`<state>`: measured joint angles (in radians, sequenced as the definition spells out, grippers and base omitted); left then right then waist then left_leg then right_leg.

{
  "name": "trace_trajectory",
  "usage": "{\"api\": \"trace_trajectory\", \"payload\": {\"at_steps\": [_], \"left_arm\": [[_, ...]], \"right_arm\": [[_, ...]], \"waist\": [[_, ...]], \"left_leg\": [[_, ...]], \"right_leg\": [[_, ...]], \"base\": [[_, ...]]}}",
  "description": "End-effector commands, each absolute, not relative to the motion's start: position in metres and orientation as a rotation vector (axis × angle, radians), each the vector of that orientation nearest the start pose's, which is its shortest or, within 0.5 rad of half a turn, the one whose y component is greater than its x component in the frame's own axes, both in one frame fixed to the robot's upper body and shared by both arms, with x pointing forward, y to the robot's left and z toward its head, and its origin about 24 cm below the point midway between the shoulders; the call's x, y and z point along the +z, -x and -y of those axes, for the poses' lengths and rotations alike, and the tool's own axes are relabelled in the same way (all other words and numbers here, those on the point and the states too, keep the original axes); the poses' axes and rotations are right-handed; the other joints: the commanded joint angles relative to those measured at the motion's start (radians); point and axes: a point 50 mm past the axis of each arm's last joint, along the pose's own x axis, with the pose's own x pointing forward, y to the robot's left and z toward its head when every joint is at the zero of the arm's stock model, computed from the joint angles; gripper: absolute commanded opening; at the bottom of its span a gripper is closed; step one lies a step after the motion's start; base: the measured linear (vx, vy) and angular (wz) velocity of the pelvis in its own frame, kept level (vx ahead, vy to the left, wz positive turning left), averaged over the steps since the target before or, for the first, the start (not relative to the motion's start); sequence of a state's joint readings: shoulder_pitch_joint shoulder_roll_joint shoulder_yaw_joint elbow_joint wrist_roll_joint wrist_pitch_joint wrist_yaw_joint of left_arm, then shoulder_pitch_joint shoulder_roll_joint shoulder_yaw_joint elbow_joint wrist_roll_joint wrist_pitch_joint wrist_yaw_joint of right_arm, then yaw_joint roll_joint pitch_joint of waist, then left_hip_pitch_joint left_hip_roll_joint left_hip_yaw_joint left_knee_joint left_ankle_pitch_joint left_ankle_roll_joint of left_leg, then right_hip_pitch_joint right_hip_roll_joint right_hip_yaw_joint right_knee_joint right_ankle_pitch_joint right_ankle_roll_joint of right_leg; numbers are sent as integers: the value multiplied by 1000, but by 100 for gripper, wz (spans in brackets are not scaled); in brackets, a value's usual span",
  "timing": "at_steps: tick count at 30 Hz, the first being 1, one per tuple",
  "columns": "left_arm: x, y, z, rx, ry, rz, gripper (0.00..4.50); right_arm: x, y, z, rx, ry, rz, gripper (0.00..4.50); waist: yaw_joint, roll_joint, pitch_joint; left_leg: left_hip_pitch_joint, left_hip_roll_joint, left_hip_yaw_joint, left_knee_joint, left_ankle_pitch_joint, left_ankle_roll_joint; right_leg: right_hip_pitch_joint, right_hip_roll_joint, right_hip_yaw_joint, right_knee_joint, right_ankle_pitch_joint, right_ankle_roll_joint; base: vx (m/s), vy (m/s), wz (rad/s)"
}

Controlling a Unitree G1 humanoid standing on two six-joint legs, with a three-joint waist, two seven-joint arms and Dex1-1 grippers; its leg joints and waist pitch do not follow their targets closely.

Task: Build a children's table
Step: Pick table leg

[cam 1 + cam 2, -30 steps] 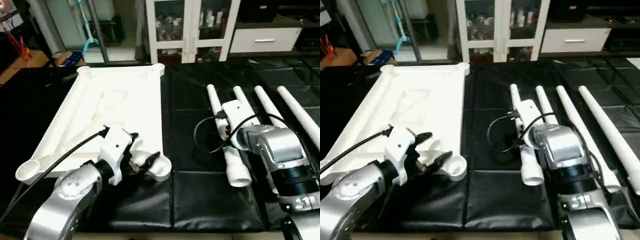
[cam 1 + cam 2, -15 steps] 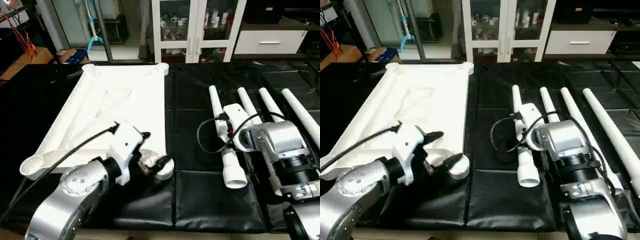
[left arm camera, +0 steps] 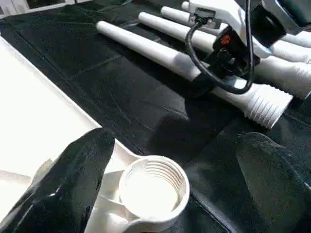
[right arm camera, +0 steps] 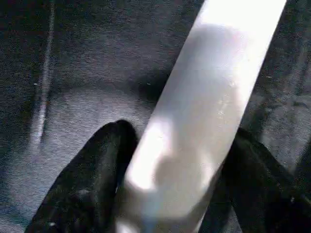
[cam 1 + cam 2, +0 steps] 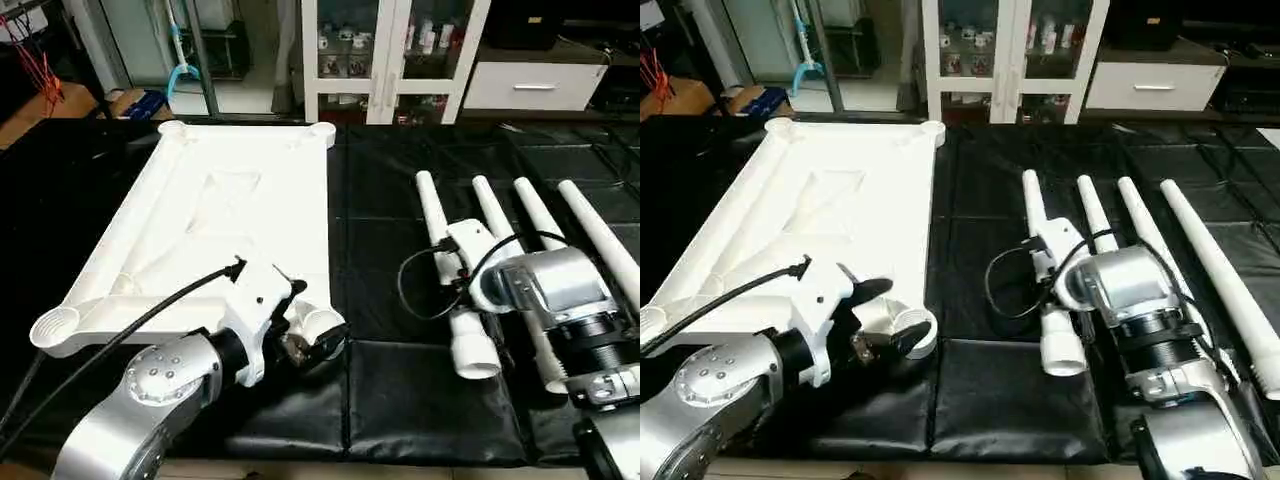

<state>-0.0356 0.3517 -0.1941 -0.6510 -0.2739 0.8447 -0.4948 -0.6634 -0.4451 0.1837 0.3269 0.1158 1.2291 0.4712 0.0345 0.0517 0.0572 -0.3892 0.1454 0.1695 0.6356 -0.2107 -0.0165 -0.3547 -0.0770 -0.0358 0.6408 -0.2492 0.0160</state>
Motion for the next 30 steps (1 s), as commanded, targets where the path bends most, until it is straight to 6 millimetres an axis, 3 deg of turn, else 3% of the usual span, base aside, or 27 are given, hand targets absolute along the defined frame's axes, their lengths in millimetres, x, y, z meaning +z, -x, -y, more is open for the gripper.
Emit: {"api": "trace_trajectory", "payload": {"at_steps": [1,5,6,10,11,15,18,19,21,23,25,26,27,28,29,30], "left_arm": [[108,-211,-111,-817,-125,-276,450],[109,-215,-114,-775,-126,-265,450],[108,-216,-115,-763,-137,-268,450],[107,-217,-116,-749,-153,-282,450],[107,-219,-117,-741,-158,-278,450],[109,-224,-117,-719,-166,-264,450],[109,-229,-117,-682,-153,-261,450],[109,-231,-119,-650,-148,-265,450],[108,-233,-120,-634,-148,-266,450],[112,-238,-122,-595,-138,-237,450],[128,-251,-127,-509,-33,-144,450],[128,-251,-127,-509,-33,-144,450],[143,-261,-129,-441,109,-63,450],[150,-265,-130,-418,172,-30,450],[150,-265,-130,-418,172,-30,450],[159,-270,-130,-400,261,10,450]], "right_arm": [[68,-322,189,348,172,-1000,273],[67,-322,191,344,143,-991,232],[66,-322,193,333,143,-990,225],[65,-320,193,335,128,-990,195],[65,-319,193,334,113,-983,188],[64,-318,194,326,89,-970,179],[62,-318,194,320,60,-964,178],[62,-318,193,322,28,-946,178],[62,-318,192,323,12,-934,178],[70,-322,189,345,-42,-856,178],[99,-337,187,368,-139,-582,177],[99,-337,187,368,-139,-582,177],[125,-343,186,406,-182,-384,177],[136,-344,185,421,-199,-315,177],[136,-344,185,421,-199,-315,177],[149,-344,183,455,-224,-234,177]], "waist": [[2,-15,-55],[1,-9,-56],[2,-3,-56],[2,-6,-57],[2,0,-57],[2,0,-57],[0,5,-58],[1,12,-58],[0,8,-60],[-1,7,-61],[1,10,-62],[1,4,-68],[4,5,-69],[1,3,-63],[8,3,-69],[9,3,-70]], "left_leg": [[22,75,-29,-95,-148,-46],[22,74,-30,-95,-153,-55],[22,74,-30,-94,-150,-57],[22,73,-30,-93,-143,-54],[22,73,-30,-93,-142,-55],[23,72,-30,-94,-162,-60],[24,71,-31,-94,-176,-70],[24,72,-33,-95,-177,-71],[24,72,-33,-95,-173,-70],[23,71,-32,-93,-164,-58],[23,73,-30,-93,-170,-56],[20,74,-31,-90,-132,-43],[19,74,-32,-88,-108,-32],[15,73,-23,-87,-124,-25],[21,75,-25,-82,-117,-20],[17,73,-24,-80,-77,9]], "right_leg": [[17,-67,43,-76,-58,-257],[19,-66,43,-75,-44,-255],[19,-67,43,-74,-35,-256],[21,-65,42,-73,-12,-261],[20,-65,42,-73,-4,-262],[21,-64,42,-74,-13,-263],[22,-63,41,-74,-9,-263],[22,-65,42,-73,-6,-264],[23,-64,41,-73,10,-265],[24,-65,41,-73,21,-267],[24,-70,42,-75,20,-272],[30,-69,40,-71,60,-278],[28,-69,39,-69,82,-277],[26,-71,44,-72,85,-294],[27,-73,42,-73,92,-299],[25,-69,41,-67,127,-300]], "base": [[0,0,0],[0,0,0],[0,0,0],[0,0,0],[0,0,0],[0,0,0],[0,0,0],[0,0,0],[0,0,0],[0,0,0],[0,0,0],[0,0,0],[0,0,0],[0,0,0],[0,0,0],[0,0,0]]}}
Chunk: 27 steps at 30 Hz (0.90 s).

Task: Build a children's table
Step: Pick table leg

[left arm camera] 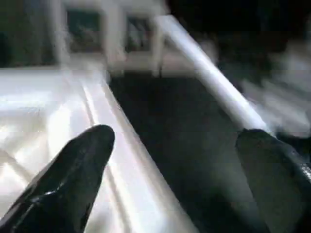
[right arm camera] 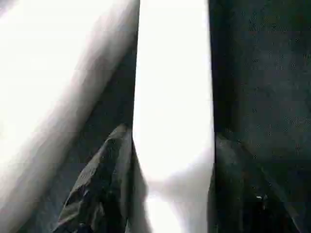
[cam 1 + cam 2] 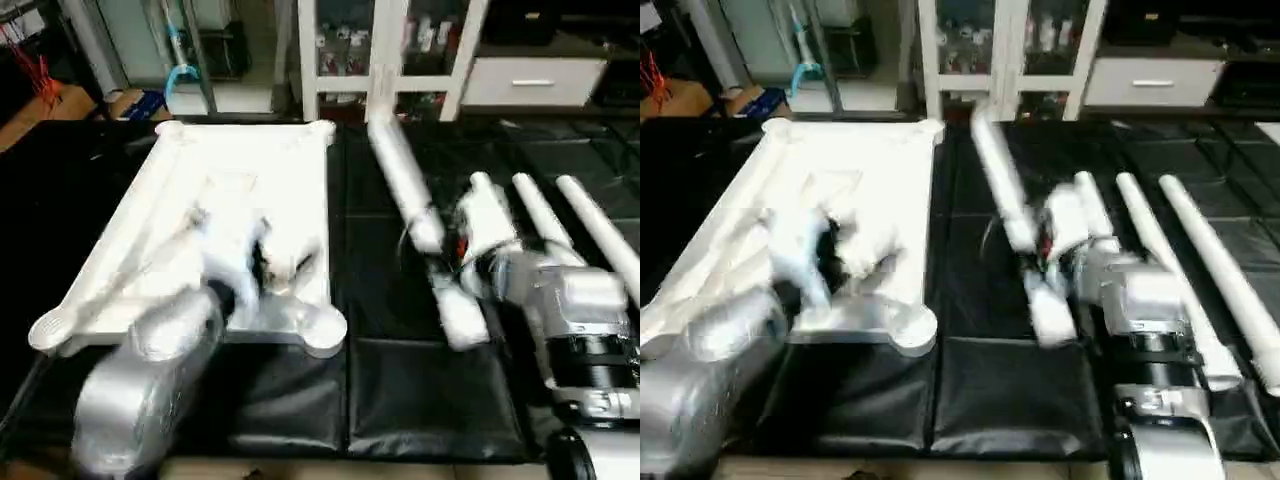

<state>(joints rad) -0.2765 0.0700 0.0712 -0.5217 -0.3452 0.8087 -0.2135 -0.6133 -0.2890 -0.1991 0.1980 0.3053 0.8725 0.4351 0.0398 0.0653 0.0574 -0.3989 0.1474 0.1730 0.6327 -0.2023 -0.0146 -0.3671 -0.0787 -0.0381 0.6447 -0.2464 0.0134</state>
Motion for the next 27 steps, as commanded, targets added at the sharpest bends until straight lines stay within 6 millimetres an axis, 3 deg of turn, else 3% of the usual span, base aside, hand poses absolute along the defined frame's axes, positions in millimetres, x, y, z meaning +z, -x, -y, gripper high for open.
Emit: {"api": "trace_trajectory", "payload": {"at_steps": [1,3,6,8,14,16,22,27], "left_arm": [[163,-272,-129,-402,299,23,450],[169,-275,-123,-462,413,32,450],[176,-275,-116,-531,457,50,450],[187,-273,-105,-626,451,70,450],[198,-271,-94,-705,375,95,450],[202,-272,-90,-727,384,97,450],[229,-277,-83,-790,544,159,450],[234,-278,-80,-816,612,163,450]], "right_arm": [[155,-343,182,478,-237,-199,177],[172,-341,176,563,-328,-108,177],[183,-337,171,660,-407,-58,177],[190,-330,166,787,-479,-16,177],[194,-324,159,888,-492,-19,177],[195,-322,155,928,-509,-22,177],[199,-309,148,1133,-587,-50,177],[200,-300,146,1210,-580,-76,177]], "waist": [[4,-14,-68],[11,-12,-69],[16,-13,-72],[20,-18,-70],[26,-18,-68],[26,-24,-69],[27,-28,-70],[29,-32,-70]], "left_leg": [[21,70,-29,-78,-77,18],[20,70,-29,-74,-58,54],[21,72,-30,-72,-50,78],[22,73,-28,-74,-52,80],[23,74,-28,-76,-54,60],[20,72,-28,-76,-40,52],[17,70,-26,-70,-13,71],[16,70,-26,-68,-5,81]], "right_leg": [[40,-67,41,-69,127,-297],[37,-68,39,-69,118,-296],[35,-67,38,-68,95,-293],[33,-65,37,-71,74,-289],[30,-66,37,-74,28,-264],[32,-69,38,-73,36,-265],[36,-68,38,-70,67,-283],[36,-68,37,-73,46,-279]], "base": [[0,0,0],[0,0,0],[0,0,0],[0,0,0],[0,0,0],[0,0,0],[0,0,0],[0,0,0]]}}
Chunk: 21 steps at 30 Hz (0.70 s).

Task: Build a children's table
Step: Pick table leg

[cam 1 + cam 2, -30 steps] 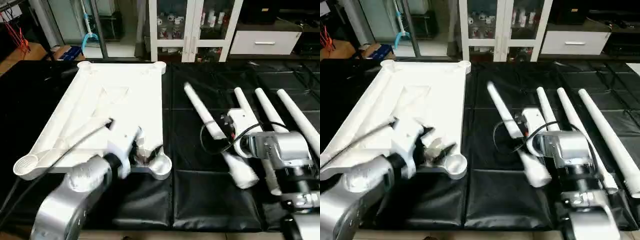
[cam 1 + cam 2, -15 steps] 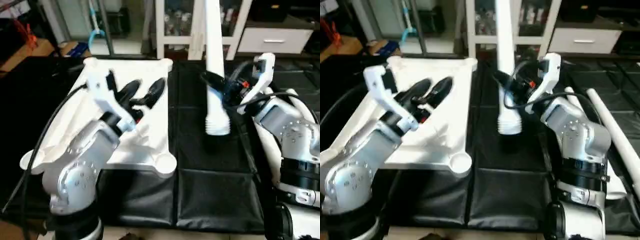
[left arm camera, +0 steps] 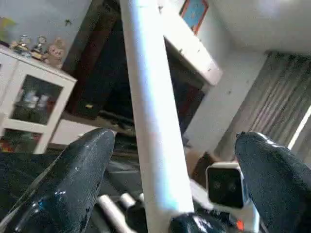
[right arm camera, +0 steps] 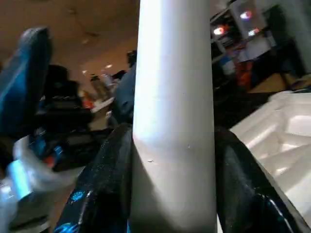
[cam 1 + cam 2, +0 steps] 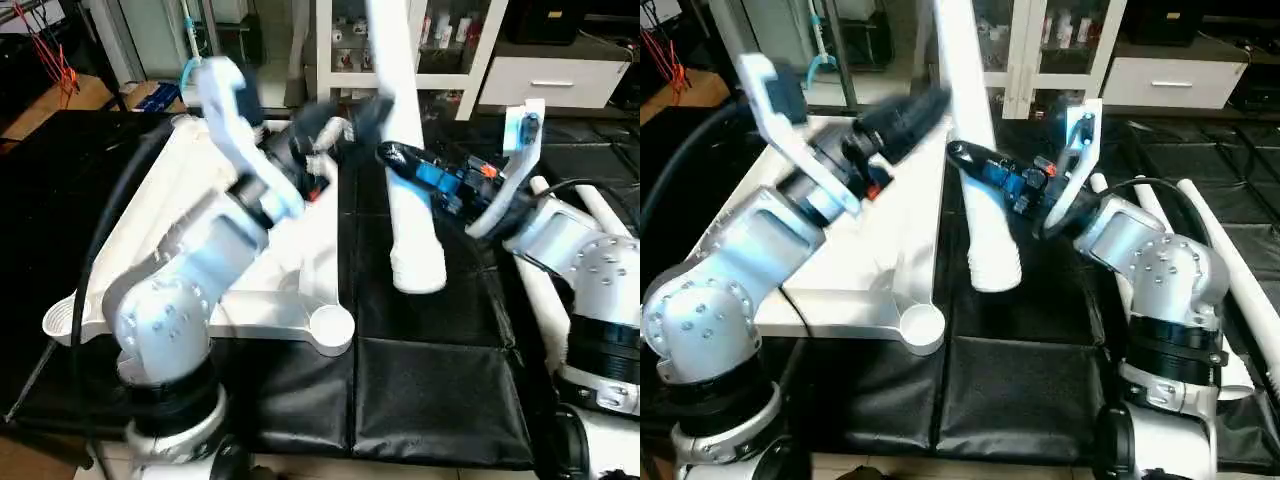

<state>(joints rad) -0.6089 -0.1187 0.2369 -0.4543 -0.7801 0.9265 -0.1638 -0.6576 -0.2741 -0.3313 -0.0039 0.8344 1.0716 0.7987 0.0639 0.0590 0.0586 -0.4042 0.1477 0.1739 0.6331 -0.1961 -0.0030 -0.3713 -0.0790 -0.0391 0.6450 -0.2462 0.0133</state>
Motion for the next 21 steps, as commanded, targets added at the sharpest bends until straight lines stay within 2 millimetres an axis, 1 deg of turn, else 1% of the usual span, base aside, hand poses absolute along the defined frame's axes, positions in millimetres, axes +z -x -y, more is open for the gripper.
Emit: {"api": "trace_trajectory", "payload": {"at_steps": [1,3,5,7,9,10,11,12,13,14,16,17,20,21], "left_arm": [[234,-278,-80,-816,612,163,450],[233,-278,-78,-812,608,148,450],[234,-280,-78,-800,619,132,450],[235,-283,-78,-779,637,113,450],[234,-285,-78,-765,643,96,450],[234,-286,-77,-761,642,89,450],[233,-286,-76,-764,643,86,450],[232,-286,-75,-768,648,74,450],[232,-286,-74,-768,651,68,450],[231,-286,-74,-766,655,58,450],[230,-287,-74,-766,657,51,450],[229,-287,-74,-762,655,37,450],[223,-291,-76,-714,655,-6,450],[222,-292,-77,-705,656,-12,421]], "right_arm": [[200,-300,146,1210,-580,-76,177],[198,-298,144,1215,-552,-88,177],[197,-295,142,1223,-537,-97,177],[192,-293,137,1208,-458,-120,177],[187,-292,133,1189,-380,-135,177],[185,-292,131,1180,-360,-138,177],[184,-293,129,1166,-318,-138,177],[181,-294,126,1147,-247,-140,177],[181,-294,124,1145,-230,-141,177],[179,-293,123,1137,-187,-142,177],[178,-293,122,1133,-171,-140,177],[178,-294,122,1123,-151,-132,177],[180,-296,122,1095,-124,-105,177],[181,-297,123,1091,-120,-100,177]], "waist": [[5,-26,-71],[6,-24,-70],[5,-22,-70],[6,-20,-71],[8,-22,-70],[6,-23,-70],[7,-14,-72],[5,-21,-71],[4,-21,-70],[6,-11,-71],[4,-17,-70],[4,-17,-71],[5,-15,-71],[5,-15,-71]], "left_leg": [[22,70,-27,-68,-10,68],[23,71,-28,-69,-12,62],[23,71,-29,-70,-18,55],[24,70,-30,-70,-22,42],[24,72,-30,-71,-28,30],[23,71,-31,-72,-26,29],[24,70,-31,-70,-20,29],[23,70,-30,-71,-24,25],[24,70,-30,-72,-25,22],[25,70,-32,-71,-32,22],[25,70,-31,-71,-36,22],[25,70,-31,-71,-32,26],[25,69,-31,-70,-32,35],[25,70,-31,-70,-34,36]], "right_leg": [[40,-67,38,-74,40,-274],[39,-68,38,-76,27,-264],[38,-68,38,-76,23,-263],[39,-67,38,-75,25,-261],[41,-69,39,-76,24,-250],[40,-69,39,-76,26,-250],[39,-70,38,-74,31,-252],[39,-68,37,-77,27,-247],[39,-68,38,-76,28,-246],[38,-69,38,-75,24,-246],[39,-68,39,-76,32,-245],[40,-67,39,-74,47,-252],[39,-67,38,-74,50,-255],[40,-67,38,-74,49,-256]], "base": [[0,0,0],[0,0,0],[0,0,0],[0,0,0],[0,0,0],[0,0,0],[0,0,0],[0,0,0],[0,0,0],[0,0,0],[0,0,0],[0,0,0],[0,0,0],[0,0,0]]}}
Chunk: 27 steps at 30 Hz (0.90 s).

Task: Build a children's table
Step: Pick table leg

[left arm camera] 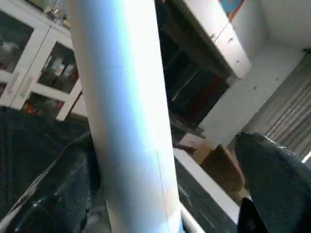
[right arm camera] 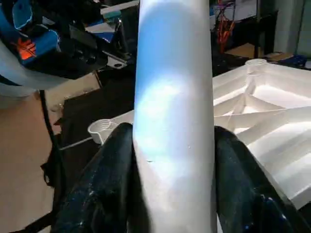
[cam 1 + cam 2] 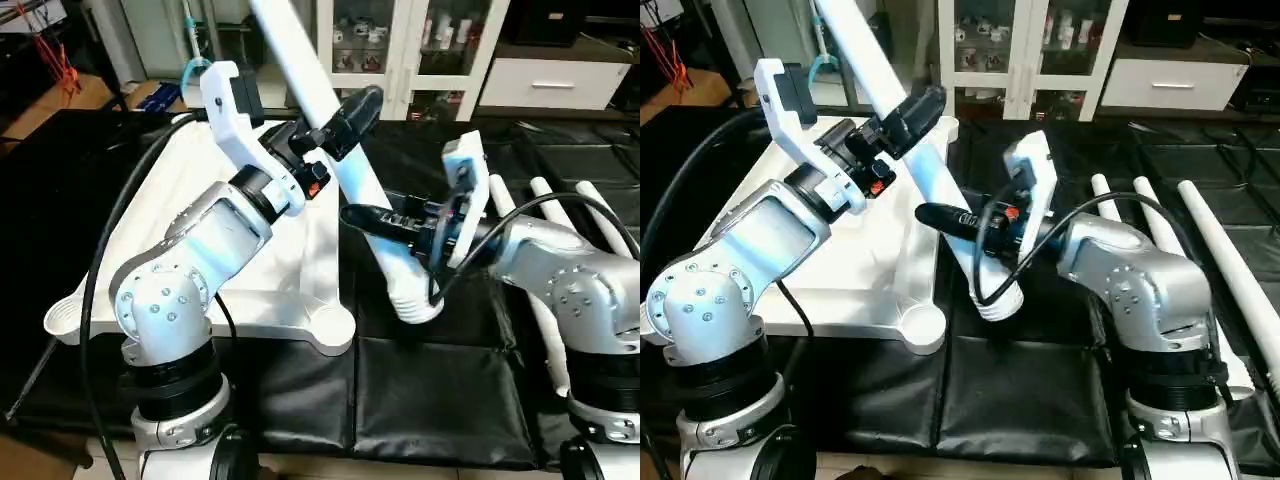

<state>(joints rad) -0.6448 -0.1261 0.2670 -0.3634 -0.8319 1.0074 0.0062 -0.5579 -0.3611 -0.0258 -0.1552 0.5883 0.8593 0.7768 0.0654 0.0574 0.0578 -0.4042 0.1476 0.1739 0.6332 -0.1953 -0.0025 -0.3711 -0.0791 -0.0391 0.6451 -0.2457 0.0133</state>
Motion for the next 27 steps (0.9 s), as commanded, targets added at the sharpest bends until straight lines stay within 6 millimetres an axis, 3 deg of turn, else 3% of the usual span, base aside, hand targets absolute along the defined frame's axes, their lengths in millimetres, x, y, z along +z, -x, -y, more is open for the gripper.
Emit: {"api": "trace_trajectory", "payload": {"at_steps": [1,4,6,10,12,27], "left_arm": [[220,-293,-79,-687,659,-21,414],[219,-295,-84,-651,709,-17,411],[218,-297,-87,-622,710,-21,372],[217,-299,-90,-608,716,-23,367],[218,-299,-89,-623,718,-20,332],[215,-300,-88,-620,697,-44,224]], "right_arm": [[181,-298,123,1082,-109,-92,177],[179,-300,123,1066,-69,-85,177],[178,-300,123,1056,-48,-84,177],[174,-299,121,1070,-14,-97,177],[171,-296,119,1089,4,-111,177],[166,-301,119,1069,53,-109,177]], "waist": [[3,-14,-70],[2,-14,-71],[1,-13,-71],[2,-13,-71],[3,-12,-71],[2,-11,-72]], "left_leg": [[25,70,-32,-71,-41,35],[24,70,-32,-69,-35,37],[24,70,-33,-69,-30,43],[25,70,-32,-68,-38,48],[27,71,-32,-68,-38,48],[25,70,-33,-67,-40,53]], "right_leg": [[40,-67,38,-74,45,-256],[41,-66,38,-73,59,-259],[42,-66,38,-71,70,-263],[41,-66,38,-73,64,-265],[41,-66,38,-73,61,-265],[43,-67,38,-70,81,-273]], "base": [[0,0,0],[0,0,0],[0,0,0],[0,0,0],[0,0,0],[0,0,0]]}}
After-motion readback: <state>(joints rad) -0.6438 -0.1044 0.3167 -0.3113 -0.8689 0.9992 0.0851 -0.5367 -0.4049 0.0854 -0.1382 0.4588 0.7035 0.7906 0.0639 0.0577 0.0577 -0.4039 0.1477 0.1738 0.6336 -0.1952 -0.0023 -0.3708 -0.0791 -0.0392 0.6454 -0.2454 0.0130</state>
